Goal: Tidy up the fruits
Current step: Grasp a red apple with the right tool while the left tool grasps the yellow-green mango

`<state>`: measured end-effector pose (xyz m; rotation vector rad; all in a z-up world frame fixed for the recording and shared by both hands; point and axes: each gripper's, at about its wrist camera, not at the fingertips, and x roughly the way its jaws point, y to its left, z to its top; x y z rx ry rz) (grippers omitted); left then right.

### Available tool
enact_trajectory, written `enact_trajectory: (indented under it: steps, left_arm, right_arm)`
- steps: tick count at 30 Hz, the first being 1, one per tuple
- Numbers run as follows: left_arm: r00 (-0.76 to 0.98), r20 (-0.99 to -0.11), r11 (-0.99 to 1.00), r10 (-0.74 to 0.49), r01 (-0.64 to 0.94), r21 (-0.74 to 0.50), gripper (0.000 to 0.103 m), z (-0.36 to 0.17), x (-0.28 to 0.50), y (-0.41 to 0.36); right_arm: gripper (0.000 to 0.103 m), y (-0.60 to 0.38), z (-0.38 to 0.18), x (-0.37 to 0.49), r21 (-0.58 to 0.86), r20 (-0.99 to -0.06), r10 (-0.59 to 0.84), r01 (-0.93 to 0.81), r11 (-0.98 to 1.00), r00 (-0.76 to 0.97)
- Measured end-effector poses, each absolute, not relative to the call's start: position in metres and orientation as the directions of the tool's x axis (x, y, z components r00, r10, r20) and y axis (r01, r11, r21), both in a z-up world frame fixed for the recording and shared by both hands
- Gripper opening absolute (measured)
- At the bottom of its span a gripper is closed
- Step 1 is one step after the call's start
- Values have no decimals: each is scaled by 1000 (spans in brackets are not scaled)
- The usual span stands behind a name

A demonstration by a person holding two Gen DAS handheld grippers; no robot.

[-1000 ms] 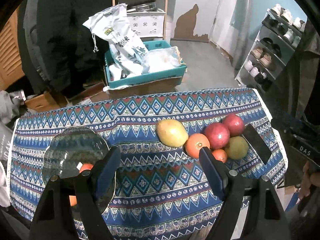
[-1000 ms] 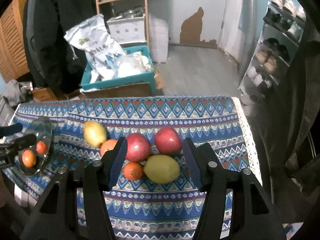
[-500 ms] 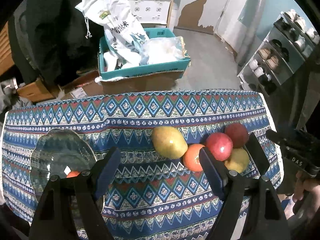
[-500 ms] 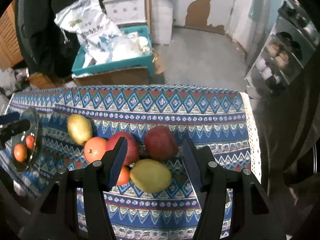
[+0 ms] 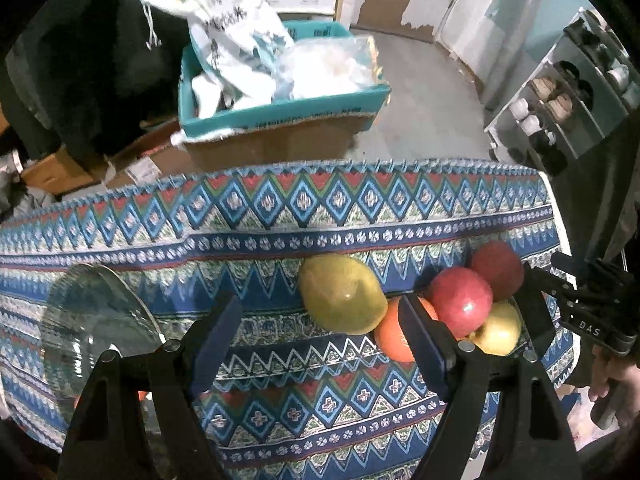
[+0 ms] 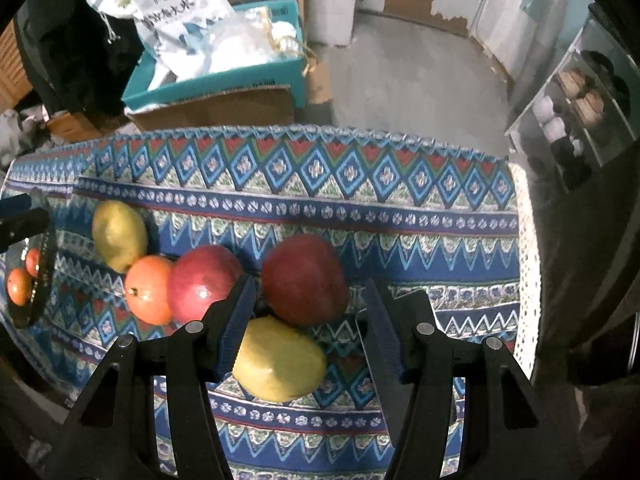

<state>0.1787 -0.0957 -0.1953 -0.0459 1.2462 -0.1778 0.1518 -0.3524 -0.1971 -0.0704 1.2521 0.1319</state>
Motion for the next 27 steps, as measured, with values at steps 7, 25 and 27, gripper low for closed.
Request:
enact_trajectory:
  steps: [7, 25, 27]
  left_arm:
    - [246, -952, 983, -182, 77, -168, 82, -230, 187, -98]
    - [149, -957, 968, -249, 59, -243, 83, -281, 209, -114]
    - [143, -954, 965, -263, 54, -258, 83, -284, 210, -114]
  right_arm:
    - [57, -354, -225, 155, 44, -964, 81, -147, 988, 253]
    - [64, -347, -262, 178, 83, -976, 117, -181, 980, 186]
    - [64, -347, -265, 182, 87, -976, 118, -173, 981, 182]
